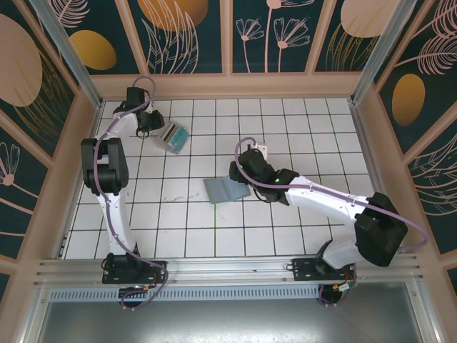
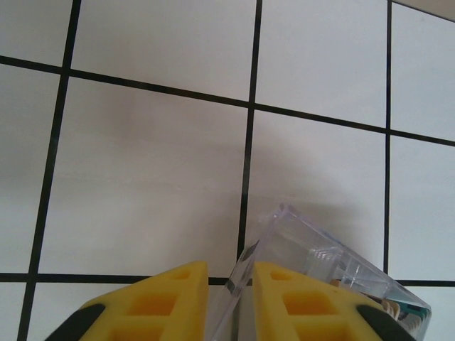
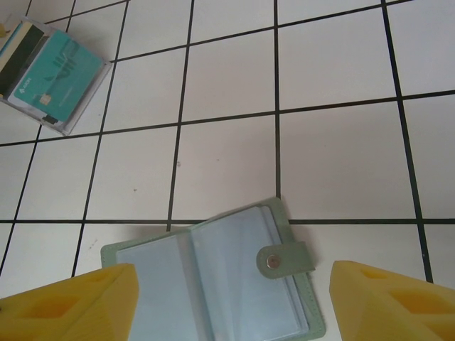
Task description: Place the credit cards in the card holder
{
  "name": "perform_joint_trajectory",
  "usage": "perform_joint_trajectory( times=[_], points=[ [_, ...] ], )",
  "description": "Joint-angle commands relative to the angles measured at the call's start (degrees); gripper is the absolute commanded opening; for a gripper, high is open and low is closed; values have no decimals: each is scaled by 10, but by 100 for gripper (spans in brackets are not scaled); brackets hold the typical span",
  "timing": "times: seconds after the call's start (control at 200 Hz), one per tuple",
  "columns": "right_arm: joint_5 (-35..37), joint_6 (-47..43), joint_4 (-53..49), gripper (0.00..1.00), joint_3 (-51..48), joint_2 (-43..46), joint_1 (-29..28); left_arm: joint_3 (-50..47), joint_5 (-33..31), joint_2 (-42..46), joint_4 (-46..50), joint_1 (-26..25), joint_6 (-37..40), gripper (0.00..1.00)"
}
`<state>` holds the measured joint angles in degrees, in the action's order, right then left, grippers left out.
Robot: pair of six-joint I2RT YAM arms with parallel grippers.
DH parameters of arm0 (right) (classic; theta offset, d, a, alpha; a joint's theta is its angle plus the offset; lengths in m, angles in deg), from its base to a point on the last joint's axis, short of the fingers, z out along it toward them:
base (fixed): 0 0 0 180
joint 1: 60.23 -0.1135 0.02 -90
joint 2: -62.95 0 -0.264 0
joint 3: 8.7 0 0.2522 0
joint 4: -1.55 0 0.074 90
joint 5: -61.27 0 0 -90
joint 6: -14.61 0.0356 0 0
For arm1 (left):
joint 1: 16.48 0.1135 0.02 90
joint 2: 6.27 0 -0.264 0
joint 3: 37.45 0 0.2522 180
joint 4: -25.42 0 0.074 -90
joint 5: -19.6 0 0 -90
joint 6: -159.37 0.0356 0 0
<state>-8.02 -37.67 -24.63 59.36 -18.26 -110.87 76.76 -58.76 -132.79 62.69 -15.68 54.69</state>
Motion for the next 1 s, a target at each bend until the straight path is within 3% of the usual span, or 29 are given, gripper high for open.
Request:
perform_joint_trajectory(
  times=[0.0,0.235,0.571,0.996],
  points=[
    [4,-1,-11,72,22,-12,-4,-25,-13,2,8,3,-9,25],
    [1,-3,-10,72,29,-19,-4,-43,-11,19,-6,3,-18,27],
    [-3,-5,-8,72,34,-29,-4,-150,28,81,-91,3,-88,15],
    [-19,-1,2,71,44,-41,-4,-237,62,116,-144,3,-140,17]
  ],
)
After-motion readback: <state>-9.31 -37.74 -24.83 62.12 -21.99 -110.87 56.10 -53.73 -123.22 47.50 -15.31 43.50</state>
